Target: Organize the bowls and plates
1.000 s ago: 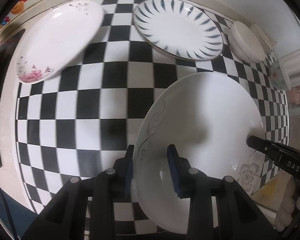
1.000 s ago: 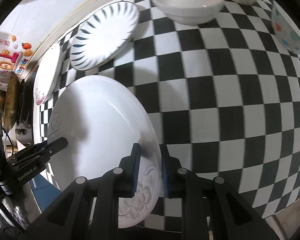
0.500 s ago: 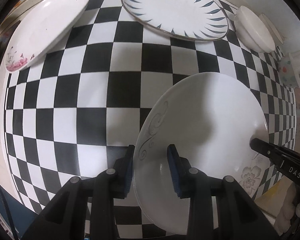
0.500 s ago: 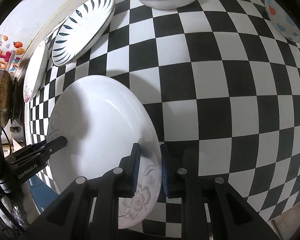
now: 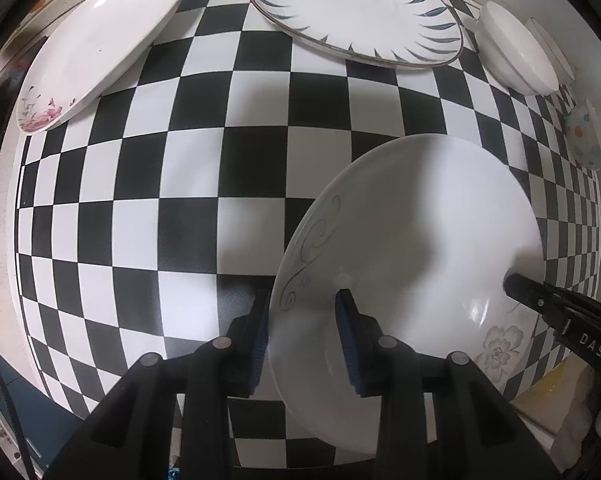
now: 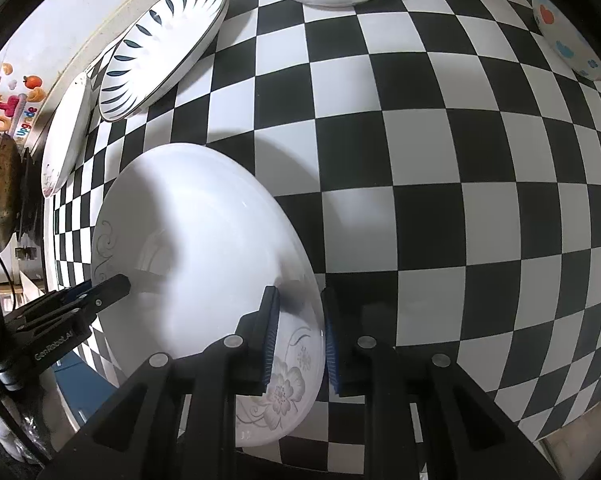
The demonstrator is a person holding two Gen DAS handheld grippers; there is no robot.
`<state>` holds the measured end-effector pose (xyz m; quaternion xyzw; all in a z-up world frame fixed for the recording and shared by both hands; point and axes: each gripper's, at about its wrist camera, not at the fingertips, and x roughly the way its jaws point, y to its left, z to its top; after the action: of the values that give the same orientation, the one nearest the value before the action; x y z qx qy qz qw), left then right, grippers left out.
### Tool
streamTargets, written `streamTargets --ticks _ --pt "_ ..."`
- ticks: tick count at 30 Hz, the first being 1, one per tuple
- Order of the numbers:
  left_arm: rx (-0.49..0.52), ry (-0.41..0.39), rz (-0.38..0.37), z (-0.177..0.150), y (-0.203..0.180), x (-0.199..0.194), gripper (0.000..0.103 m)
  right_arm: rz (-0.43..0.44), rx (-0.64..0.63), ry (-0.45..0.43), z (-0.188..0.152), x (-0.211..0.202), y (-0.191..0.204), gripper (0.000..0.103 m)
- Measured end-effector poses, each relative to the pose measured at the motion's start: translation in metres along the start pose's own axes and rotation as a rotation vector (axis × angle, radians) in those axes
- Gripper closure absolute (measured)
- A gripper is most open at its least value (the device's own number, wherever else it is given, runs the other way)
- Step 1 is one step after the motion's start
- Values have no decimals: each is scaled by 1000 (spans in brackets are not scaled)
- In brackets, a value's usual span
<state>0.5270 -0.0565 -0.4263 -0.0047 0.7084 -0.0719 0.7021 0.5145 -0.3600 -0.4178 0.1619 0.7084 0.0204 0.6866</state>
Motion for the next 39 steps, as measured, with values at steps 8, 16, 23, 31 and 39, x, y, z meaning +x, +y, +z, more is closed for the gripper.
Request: streamTargets --ticks 8,16,23,31,39 --pt "27 -69 14 -4 2 -42 73 -35 15 -21 -2 -14 5 80" --pt "-56 -210 -37 -1 37 -94 69 -10 30 -118 4 -58 28 40" --pt "-193 -286 -49 41 131 -109 68 142 -90 -185 45 -76 119 15" --pt "-345 -235 -84 101 244 -79 68 129 -257 -124 138 -26 256 17" --pt "-328 -115 -114 152 279 -17 68 57 -288 12 205 58 323 46"
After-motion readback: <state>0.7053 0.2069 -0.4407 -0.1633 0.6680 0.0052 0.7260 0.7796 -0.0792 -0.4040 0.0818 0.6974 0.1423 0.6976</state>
